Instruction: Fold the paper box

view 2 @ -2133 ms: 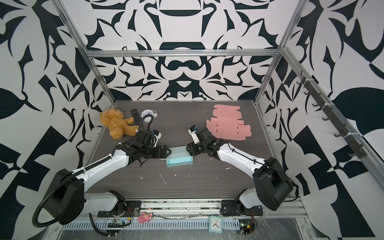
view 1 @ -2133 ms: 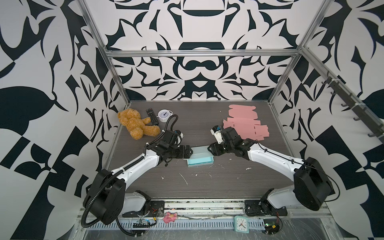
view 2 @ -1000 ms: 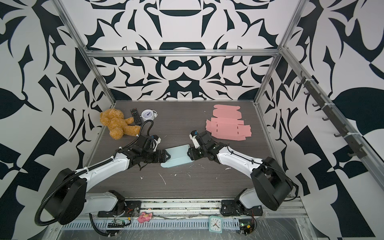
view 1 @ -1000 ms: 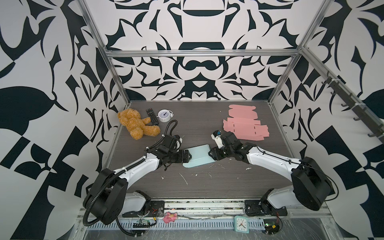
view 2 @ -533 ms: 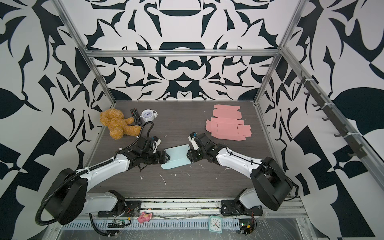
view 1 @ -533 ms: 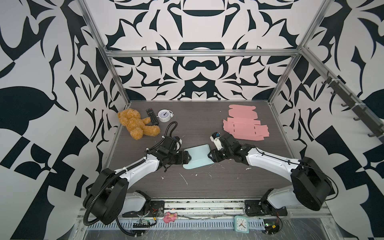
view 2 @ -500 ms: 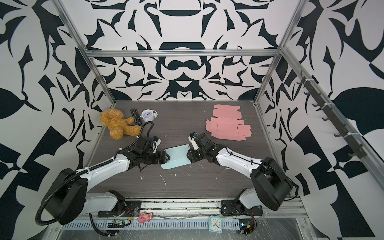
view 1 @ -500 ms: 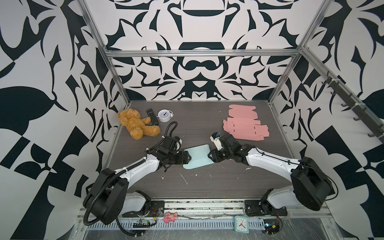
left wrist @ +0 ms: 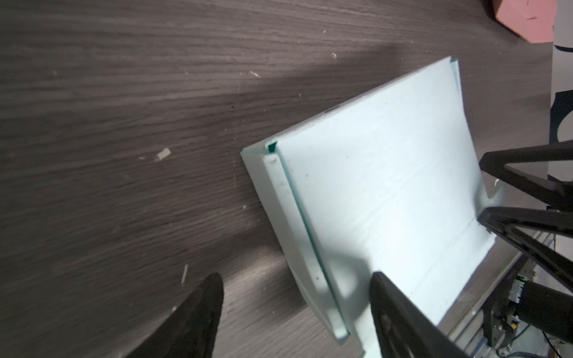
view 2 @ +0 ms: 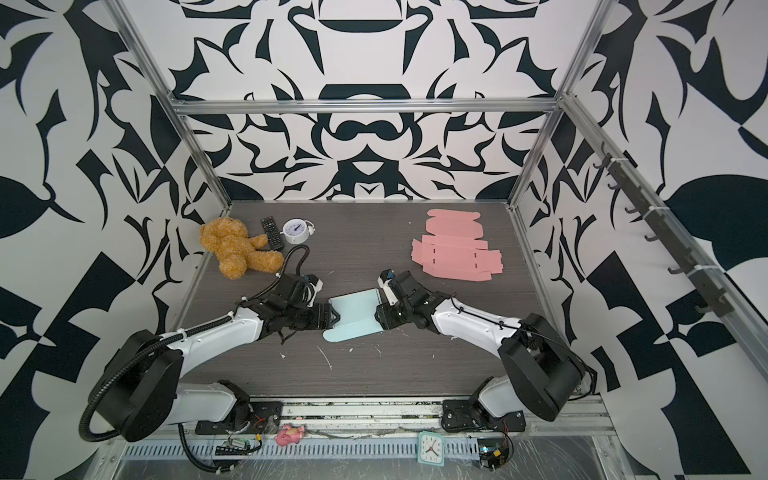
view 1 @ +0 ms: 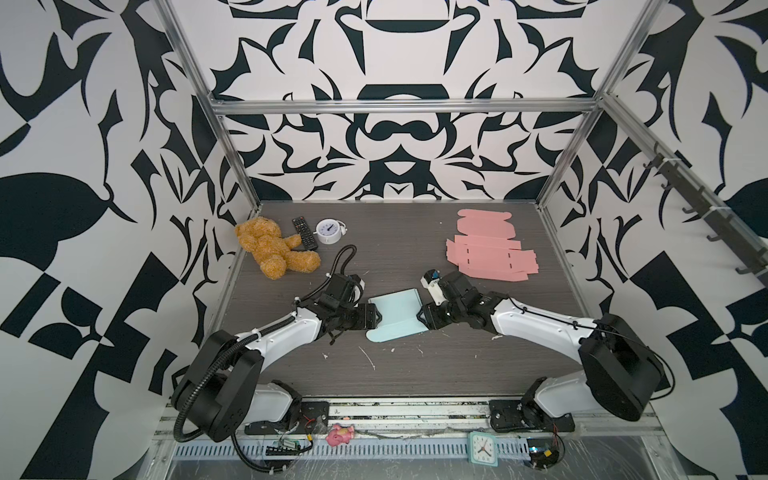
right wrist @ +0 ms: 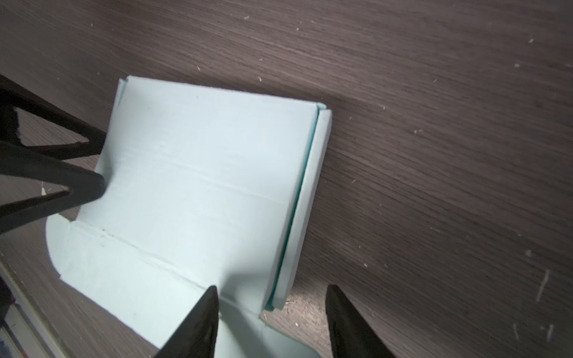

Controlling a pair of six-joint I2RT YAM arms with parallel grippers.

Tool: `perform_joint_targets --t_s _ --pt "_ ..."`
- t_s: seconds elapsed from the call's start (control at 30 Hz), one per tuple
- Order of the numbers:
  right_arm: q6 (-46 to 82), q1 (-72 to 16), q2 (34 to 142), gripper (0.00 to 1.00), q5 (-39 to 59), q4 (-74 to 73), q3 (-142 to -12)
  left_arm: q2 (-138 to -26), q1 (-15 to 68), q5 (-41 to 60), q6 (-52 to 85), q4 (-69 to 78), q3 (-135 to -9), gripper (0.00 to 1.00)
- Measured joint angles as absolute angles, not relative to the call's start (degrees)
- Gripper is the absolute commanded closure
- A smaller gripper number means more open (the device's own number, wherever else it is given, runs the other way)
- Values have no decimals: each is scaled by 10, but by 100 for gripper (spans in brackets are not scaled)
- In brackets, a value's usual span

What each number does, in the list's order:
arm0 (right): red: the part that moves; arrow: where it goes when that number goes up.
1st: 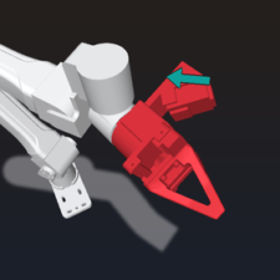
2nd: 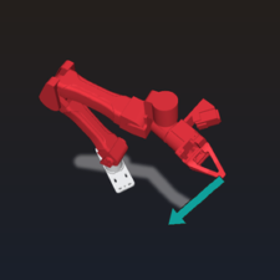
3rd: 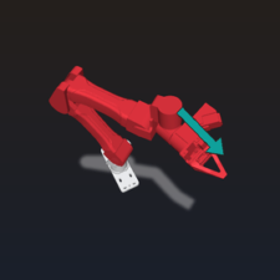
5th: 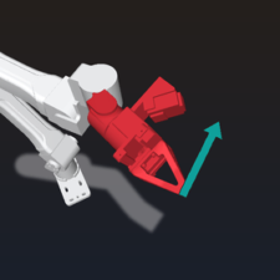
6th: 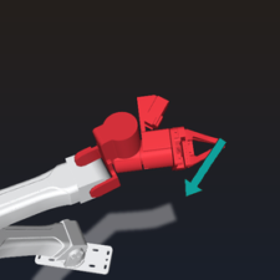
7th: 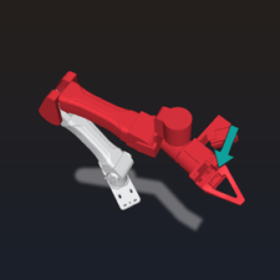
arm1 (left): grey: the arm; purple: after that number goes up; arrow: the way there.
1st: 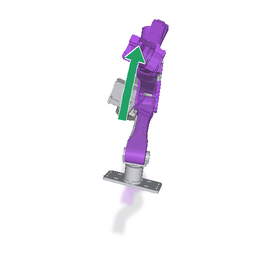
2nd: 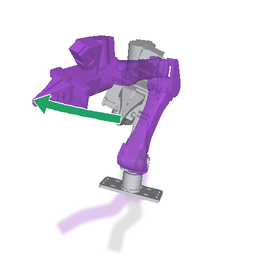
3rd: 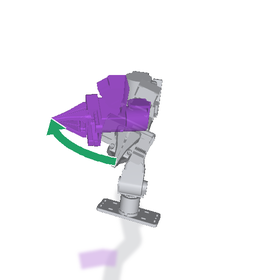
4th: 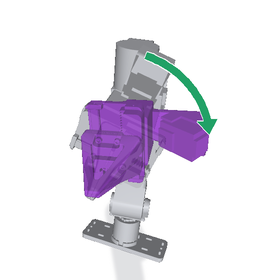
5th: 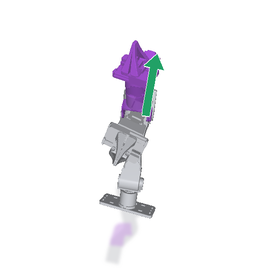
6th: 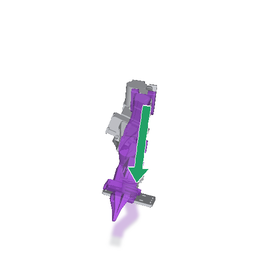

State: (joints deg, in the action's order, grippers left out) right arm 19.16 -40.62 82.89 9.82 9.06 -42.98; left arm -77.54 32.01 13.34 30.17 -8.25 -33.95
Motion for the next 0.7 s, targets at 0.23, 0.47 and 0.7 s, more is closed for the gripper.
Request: perform_joint_targets --t_s 0.23,0.47,0.7 --pt "194 -411 839 43 98 88 -428 -782 322 135 302 -75 -337 28" --pt "195 -417 841 43 97 85 -421 -793 322 138 302 -67 -337 30" --pt "196 -423 841 43 92 81 -419 -803 322 144 302 -51 -337 31"
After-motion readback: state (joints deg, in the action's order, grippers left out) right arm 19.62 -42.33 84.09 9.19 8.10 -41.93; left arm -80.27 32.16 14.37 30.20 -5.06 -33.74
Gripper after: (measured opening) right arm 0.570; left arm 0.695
